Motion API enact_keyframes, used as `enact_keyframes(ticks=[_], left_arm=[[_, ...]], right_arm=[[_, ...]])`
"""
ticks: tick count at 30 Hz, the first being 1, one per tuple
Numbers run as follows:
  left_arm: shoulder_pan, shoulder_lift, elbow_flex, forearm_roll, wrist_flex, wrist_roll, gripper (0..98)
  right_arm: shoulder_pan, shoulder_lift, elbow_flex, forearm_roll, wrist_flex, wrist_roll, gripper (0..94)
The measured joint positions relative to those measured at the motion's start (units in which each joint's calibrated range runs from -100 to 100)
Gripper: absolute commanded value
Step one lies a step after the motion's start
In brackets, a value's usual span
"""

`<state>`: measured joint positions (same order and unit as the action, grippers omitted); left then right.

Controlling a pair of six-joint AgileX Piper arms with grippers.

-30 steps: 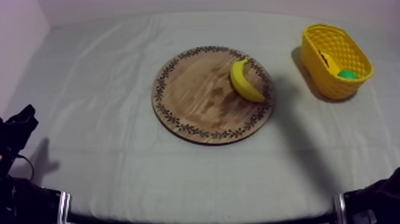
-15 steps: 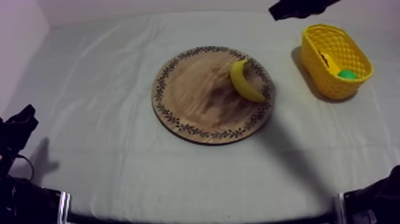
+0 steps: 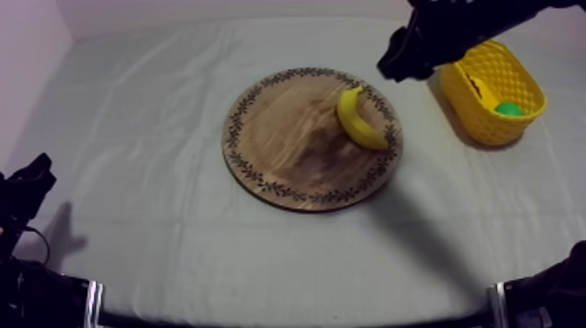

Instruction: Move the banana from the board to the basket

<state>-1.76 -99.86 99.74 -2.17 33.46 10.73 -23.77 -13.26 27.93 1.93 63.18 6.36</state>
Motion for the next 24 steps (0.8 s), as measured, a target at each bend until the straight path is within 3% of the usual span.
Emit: enact_keyframes(ticks=[3, 6, 24], left_arm=[[0.00, 0.00, 0.00, 0.00, 0.00, 0.00, 0.1], [0.00, 0.00, 0.00, 0.00, 0.00, 0.00, 0.1], [0.00, 0.00, 0.00, 0.00, 0.00, 0.00, 0.1]], right_arm=[[-0.46, -0.38, 0.86, -0.13, -0.80, 0.24, 86.5], [-0.61, -0.44, 0.92, 0.07, -1.16, -0.11, 89.2], [0.79, 13.70, 0.55, 4.30, -8.59, -6.20, 88.8]])
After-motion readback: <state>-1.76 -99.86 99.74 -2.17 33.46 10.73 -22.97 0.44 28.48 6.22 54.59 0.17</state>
